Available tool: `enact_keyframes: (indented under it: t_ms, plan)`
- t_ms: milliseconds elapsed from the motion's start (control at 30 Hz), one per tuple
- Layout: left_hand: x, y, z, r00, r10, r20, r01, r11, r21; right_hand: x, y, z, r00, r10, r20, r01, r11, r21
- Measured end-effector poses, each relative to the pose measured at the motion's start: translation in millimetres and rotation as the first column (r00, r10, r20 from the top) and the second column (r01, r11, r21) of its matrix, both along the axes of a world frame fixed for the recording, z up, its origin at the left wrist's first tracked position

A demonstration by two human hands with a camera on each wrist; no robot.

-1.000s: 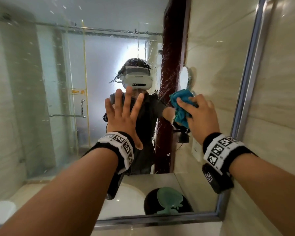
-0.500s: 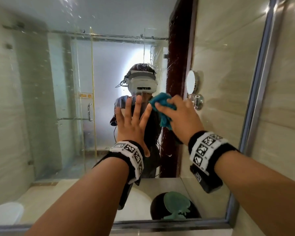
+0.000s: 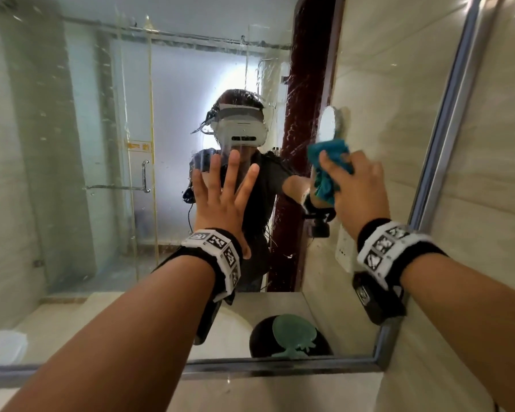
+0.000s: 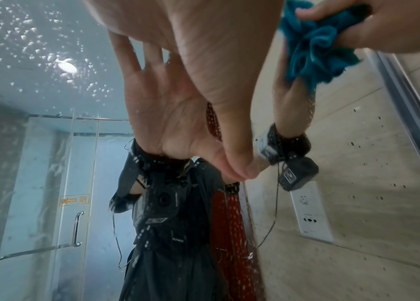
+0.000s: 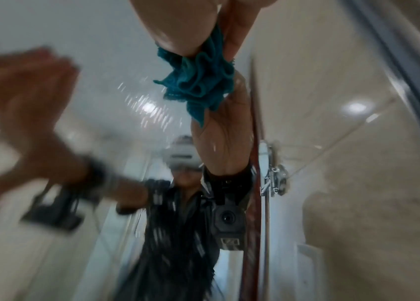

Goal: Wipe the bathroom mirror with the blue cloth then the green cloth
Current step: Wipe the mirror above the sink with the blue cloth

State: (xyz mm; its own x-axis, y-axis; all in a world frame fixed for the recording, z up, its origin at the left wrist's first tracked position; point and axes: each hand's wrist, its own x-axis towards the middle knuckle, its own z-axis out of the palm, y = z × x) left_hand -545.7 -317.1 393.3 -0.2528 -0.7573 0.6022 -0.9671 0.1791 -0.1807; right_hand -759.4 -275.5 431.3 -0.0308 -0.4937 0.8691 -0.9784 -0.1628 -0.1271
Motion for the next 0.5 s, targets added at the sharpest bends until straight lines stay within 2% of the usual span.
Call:
enact_keyframes:
  t_ms: [67, 133, 200, 267, 333, 400, 500]
  plan:
    - [0, -1, -1, 1.000, 0.002, -0.003, -0.002, 1.000, -0.005, 11, 4, -27, 0.978, 0.098, -0.183, -0.089, 0.994, 0.058]
    - [-1, -1, -3, 1.000, -0.001, -0.015, 0.001, 1.000, -0.008, 17, 10, -49, 0.943, 0.199, -0.265, -0.153, 0.971, 0.182]
    - [-2, 0, -5, 1.000, -0.002, -0.024, 0.002, 1.000, -0.006, 16, 7, -62, 0.873, 0.192, -0.449, -0.111, 0.974, 0.200]
    - [-3, 0, -7, 1.000, -0.002, -0.030, 0.002, 1.000, -0.003, 11, 3, -59, 0.843, 0.133, -0.521, -0.074, 0.989, 0.132]
    - [-2, 1, -9, 0.999, -0.003, -0.034, 0.004, 1.000, 0.008, 4, 3, -44, 0.896, 0.100, -0.433, -0.088, 0.995, 0.048]
    - [-2, 1, -12, 1.000, -0.005, -0.027, 0.006, 1.000, 0.015, -6, 4, -28, 0.978, 0.021, -0.208, -0.032, 0.998, -0.048]
    - [-2, 0, -15, 1.000, -0.003, -0.023, 0.003, 1.000, 0.011, -26, 0, -11, 0.992, -0.042, 0.116, 0.057, 0.989, -0.133]
